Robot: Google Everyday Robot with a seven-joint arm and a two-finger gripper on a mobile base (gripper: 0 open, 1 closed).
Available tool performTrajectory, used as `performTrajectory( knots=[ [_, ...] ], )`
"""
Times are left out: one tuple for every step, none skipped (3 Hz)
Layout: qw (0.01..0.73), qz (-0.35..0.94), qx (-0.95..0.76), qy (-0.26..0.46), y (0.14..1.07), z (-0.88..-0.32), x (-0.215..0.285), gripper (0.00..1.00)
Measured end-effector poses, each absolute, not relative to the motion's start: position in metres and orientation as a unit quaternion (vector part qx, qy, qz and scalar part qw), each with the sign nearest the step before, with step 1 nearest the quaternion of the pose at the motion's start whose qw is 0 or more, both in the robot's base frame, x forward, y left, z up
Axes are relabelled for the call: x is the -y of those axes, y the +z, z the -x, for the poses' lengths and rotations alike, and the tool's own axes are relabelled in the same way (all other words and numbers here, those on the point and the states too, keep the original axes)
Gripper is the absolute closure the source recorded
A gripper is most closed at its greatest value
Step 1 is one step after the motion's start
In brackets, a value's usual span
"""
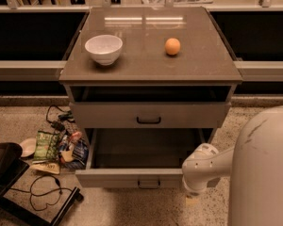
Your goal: Open middle drawer
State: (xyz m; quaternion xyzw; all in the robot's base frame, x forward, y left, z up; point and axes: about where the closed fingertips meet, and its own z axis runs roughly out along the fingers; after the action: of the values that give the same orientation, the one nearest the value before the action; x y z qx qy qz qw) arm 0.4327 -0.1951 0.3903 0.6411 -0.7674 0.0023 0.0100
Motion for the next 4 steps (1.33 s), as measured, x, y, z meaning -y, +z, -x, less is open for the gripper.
performTrajectory(
  knots=[
    [0.01,-0.641,0.767,0.002,0.394,-0.432,0.195,0.73],
    [0.014,-0.631,0.775,0.017,0.404,-0.422,0.197,0.96],
    [0.014,-0.63,0.776,0.019,0.406,-0.42,0.197,1.0],
    [0.014,-0.63,0.776,0.019,0.41,-0.42,0.197,1.0]
  ],
)
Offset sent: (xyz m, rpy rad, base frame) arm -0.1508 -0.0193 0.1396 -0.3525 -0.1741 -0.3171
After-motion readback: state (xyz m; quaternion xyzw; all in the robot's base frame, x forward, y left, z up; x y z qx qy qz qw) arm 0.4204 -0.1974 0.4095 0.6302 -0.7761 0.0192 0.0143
